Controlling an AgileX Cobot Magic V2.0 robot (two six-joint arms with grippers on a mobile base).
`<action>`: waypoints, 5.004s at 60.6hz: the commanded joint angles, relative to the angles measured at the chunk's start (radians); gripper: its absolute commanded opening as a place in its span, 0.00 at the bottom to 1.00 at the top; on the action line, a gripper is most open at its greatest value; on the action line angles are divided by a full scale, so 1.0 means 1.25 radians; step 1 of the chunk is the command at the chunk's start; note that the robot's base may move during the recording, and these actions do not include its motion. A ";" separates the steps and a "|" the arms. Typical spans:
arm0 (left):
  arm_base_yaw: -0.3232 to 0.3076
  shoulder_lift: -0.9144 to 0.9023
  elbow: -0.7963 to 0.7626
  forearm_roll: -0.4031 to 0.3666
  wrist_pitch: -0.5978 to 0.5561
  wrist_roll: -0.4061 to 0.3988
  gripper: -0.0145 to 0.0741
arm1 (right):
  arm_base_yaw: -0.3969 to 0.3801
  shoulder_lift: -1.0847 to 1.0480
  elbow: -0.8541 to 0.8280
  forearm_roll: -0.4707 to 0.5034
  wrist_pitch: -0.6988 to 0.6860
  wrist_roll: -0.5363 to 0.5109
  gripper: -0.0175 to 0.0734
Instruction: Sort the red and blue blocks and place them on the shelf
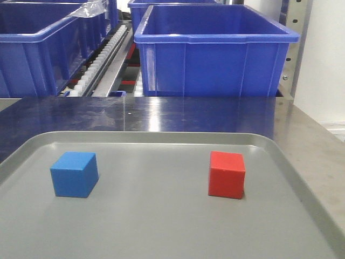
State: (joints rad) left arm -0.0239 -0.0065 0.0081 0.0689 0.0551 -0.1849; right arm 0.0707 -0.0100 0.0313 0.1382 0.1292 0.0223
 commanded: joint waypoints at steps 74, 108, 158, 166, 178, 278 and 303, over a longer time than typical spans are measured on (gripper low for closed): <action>0.002 -0.012 0.035 -0.006 -0.066 -0.008 0.30 | -0.002 -0.016 -0.017 -0.001 -0.096 -0.003 0.25; 0.002 -0.012 0.035 -0.006 -0.066 -0.008 0.30 | -0.002 -0.016 -0.017 -0.001 -0.129 -0.003 0.25; 0.002 -0.012 0.035 -0.006 -0.066 -0.008 0.30 | 0.001 0.342 -0.137 0.069 -0.048 -0.003 0.25; 0.002 -0.012 0.035 -0.006 -0.066 -0.008 0.30 | 0.001 0.458 -0.216 0.069 -0.031 -0.003 0.25; 0.002 -0.012 0.035 -0.006 -0.066 -0.008 0.30 | 0.001 0.586 -0.368 0.069 0.017 -0.003 0.25; 0.002 -0.012 0.035 -0.006 -0.066 -0.008 0.30 | 0.372 1.033 -0.751 0.150 0.353 -0.003 0.83; 0.002 -0.012 0.035 -0.006 -0.066 -0.008 0.30 | 0.417 1.080 -0.751 0.150 0.353 -0.003 0.83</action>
State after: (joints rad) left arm -0.0239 -0.0065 0.0081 0.0689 0.0551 -0.1849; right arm 0.5890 1.3552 -0.8741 0.3107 0.6093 0.0223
